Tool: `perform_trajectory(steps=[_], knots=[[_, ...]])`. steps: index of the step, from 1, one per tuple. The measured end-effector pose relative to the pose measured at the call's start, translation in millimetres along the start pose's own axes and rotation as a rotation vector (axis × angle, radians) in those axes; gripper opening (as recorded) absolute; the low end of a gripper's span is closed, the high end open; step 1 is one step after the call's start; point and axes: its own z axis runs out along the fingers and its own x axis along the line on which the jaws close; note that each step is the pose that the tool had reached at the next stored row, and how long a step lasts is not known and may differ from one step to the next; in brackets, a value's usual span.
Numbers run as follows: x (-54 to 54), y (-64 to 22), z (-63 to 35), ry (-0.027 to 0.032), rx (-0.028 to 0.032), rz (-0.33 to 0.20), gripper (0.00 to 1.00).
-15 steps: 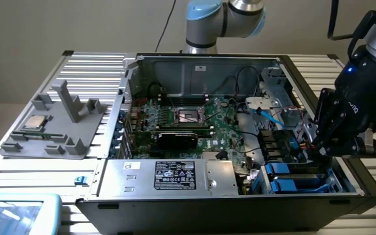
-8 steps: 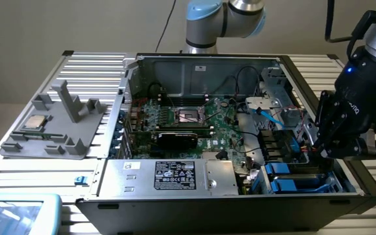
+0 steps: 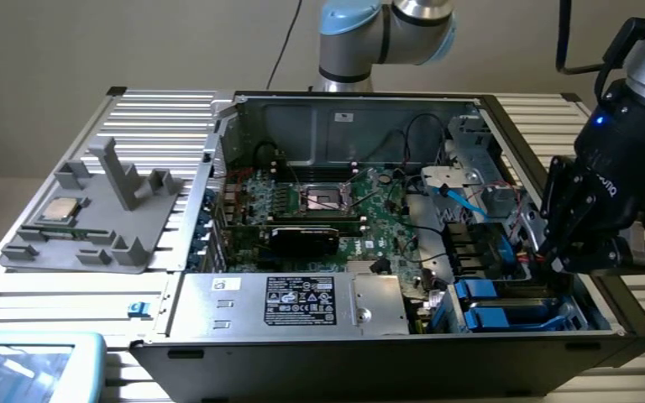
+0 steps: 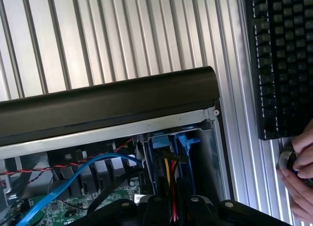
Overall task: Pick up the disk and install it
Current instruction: 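Insert the first disk wire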
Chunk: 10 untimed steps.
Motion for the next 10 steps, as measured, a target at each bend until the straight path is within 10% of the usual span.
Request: perform_trajectory(steps=[10], knots=[[0.0,0.0,-0.1,-0.0018,-0.0003,0.000,0.20]])
